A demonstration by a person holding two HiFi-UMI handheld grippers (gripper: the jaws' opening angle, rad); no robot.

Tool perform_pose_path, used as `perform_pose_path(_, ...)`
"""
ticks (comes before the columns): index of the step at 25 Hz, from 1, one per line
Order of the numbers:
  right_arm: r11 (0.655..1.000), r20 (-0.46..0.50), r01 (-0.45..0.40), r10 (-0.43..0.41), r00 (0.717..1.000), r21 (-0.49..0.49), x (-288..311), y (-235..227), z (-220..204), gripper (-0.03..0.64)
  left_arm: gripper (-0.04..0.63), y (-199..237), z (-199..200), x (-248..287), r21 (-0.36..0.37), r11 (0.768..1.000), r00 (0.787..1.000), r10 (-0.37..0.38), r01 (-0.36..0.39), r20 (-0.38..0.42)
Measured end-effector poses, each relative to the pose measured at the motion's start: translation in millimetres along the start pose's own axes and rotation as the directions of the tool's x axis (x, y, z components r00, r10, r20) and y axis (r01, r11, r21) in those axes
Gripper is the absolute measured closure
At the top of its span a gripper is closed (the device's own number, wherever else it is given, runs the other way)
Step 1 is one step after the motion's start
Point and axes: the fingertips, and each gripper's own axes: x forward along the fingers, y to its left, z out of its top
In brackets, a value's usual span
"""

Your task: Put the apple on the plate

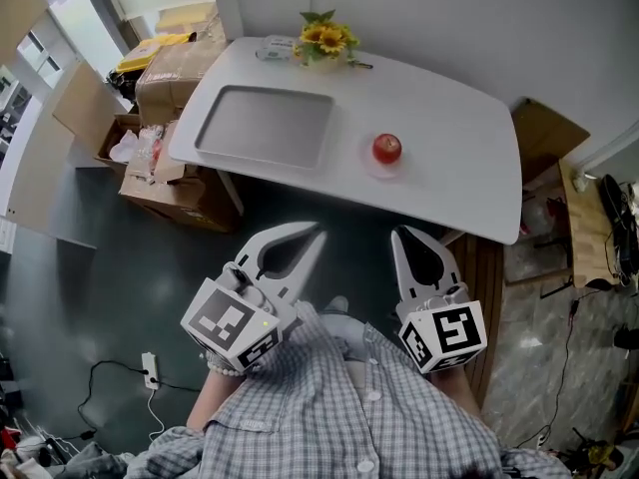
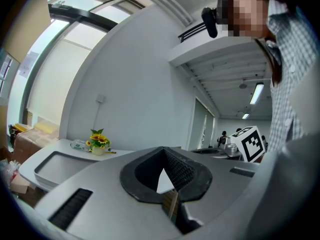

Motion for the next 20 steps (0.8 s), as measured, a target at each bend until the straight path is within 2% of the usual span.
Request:
perform_pose_path(9, 0.999, -0.036, -0.044, 0.044, 0.998, 0.017, 45, -55, -9, 0.588, 0.586, 19, -3, 57, -0.030, 0.998, 0.999, 0.051, -0.051, -0.011)
perform_pose_path(15, 0.997, -0.052, -0.070, 0.071, 0.996, 0.021, 63, -62, -12, 0.588, 0.586, 34, -1, 66, -0.041, 0.996, 0.996, 0.082, -0.083, -0.024)
perform_pose_path(20, 0.998, -0.067, -0.052, 0.054, 0.996, 0.037, 71, -66, -18, 0.588, 0.586, 49, -1, 73, -0.048, 0.996, 0.996, 0.080, -0.082, -0.038)
